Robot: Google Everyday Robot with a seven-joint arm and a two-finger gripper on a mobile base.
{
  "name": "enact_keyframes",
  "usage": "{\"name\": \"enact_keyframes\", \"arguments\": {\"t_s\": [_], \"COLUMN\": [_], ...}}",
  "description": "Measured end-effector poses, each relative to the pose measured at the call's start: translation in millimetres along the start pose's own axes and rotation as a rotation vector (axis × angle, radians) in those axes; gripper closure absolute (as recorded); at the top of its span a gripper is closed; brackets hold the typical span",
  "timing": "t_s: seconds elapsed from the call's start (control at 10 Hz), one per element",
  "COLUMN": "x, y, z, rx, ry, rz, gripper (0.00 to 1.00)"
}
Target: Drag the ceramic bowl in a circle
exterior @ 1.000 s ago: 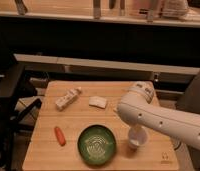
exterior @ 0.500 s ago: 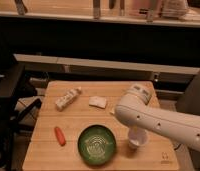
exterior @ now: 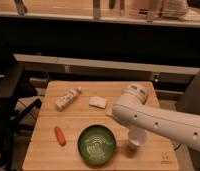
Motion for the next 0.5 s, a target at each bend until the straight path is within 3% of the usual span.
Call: {"name": "enact_keyframes", "arguments": {"t_s": [0.5], "x": [-18], "y": [-15], "z": [3], "rx": [0.015], "ry": [-0.030], "rz": [-0.130], "gripper": [0.20]}}
